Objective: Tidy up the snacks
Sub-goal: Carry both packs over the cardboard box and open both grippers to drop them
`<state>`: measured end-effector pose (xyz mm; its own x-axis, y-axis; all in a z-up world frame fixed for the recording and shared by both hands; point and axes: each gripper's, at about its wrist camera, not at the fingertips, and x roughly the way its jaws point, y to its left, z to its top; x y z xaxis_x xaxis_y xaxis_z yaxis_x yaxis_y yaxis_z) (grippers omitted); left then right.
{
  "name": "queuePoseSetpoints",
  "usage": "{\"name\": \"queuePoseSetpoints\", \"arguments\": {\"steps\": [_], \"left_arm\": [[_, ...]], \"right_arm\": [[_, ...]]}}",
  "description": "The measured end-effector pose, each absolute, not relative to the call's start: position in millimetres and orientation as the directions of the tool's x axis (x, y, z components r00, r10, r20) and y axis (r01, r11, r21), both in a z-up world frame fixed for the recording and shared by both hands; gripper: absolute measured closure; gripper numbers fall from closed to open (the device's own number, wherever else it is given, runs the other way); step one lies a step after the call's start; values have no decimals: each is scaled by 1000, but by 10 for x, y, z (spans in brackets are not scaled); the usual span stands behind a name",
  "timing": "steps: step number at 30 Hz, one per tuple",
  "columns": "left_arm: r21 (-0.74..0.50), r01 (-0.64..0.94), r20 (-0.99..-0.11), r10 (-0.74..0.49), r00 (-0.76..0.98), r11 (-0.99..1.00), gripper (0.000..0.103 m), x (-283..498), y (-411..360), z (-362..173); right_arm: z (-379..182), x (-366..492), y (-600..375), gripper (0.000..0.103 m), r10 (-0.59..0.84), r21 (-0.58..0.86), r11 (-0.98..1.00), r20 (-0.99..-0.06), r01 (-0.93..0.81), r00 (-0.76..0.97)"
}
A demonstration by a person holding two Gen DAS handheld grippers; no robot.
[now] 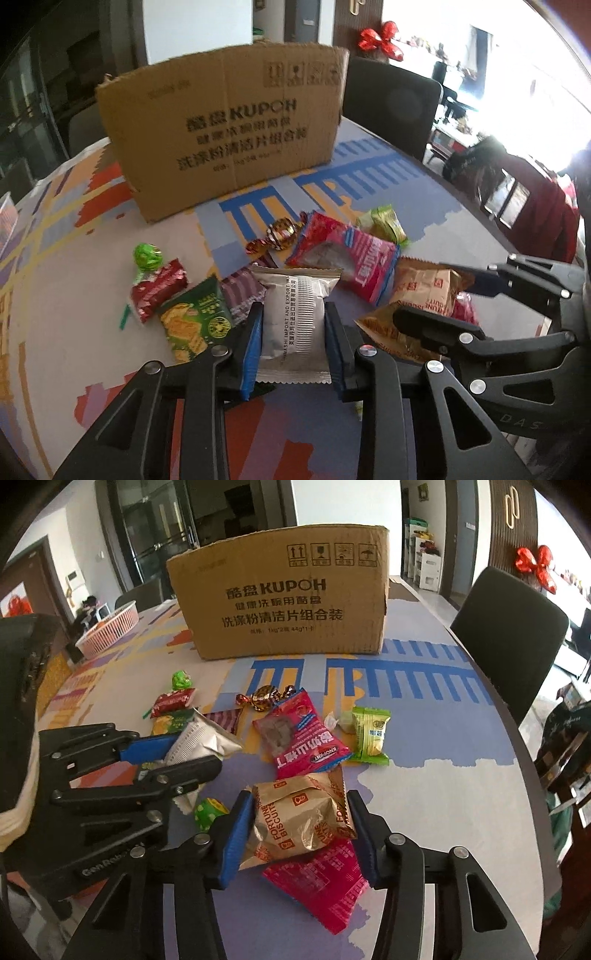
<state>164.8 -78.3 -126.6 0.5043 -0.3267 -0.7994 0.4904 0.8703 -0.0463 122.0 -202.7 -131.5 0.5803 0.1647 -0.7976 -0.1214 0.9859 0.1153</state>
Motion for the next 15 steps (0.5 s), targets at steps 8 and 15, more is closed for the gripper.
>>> {"name": "queuePoseSetpoints", "arguments": {"steps": [8,15], "left_arm": [[-68,419,-768,-316,557,905,71,1574,-663,-1020],[-70,380,-720,-310,621,922,72,1600,-616,-661]], "right_arm": [[-1074,1146,-2027,52,176,118,984,-748,-132,639],[-735,1178,-2084,52,189,127,982,-684,-140,705]]}}
